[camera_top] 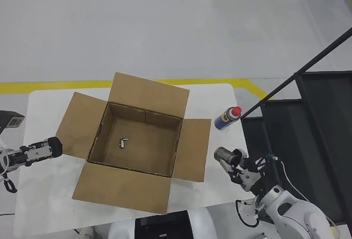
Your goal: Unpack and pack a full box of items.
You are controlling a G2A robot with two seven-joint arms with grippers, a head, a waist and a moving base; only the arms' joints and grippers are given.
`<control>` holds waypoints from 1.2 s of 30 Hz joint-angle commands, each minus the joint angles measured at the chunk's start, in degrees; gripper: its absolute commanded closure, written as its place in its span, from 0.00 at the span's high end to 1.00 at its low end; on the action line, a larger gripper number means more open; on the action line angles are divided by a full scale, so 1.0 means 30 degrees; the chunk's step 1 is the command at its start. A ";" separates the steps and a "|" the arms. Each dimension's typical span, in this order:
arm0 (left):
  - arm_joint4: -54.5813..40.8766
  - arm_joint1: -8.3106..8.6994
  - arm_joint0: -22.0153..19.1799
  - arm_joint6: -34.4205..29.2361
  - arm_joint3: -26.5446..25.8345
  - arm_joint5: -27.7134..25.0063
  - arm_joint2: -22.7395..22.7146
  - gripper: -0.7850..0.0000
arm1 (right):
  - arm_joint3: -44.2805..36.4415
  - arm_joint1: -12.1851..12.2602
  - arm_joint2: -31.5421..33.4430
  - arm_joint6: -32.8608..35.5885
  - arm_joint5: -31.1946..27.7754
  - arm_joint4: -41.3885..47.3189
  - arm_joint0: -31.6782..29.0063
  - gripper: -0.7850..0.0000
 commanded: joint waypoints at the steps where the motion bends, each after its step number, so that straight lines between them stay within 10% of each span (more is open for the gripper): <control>1: 0.0000 0.0000 0.0000 0.0000 0.0000 0.0000 0.0000 1.00 | 0.0457 0.0025 -0.0352 0.1073 0.0859 -0.0119 0.0521 0.00; 17: 0.0000 0.0000 0.0000 0.0000 0.0000 0.0000 0.0000 1.00 | 0.6662 -0.0045 -0.5636 0.8398 0.8133 -0.4299 0.8339 0.00; 36: 0.0000 0.0000 0.0000 0.0000 0.0000 0.0000 0.0000 1.00 | 1.0800 -0.0022 -0.6028 1.0303 1.0704 -0.4719 1.1529 0.00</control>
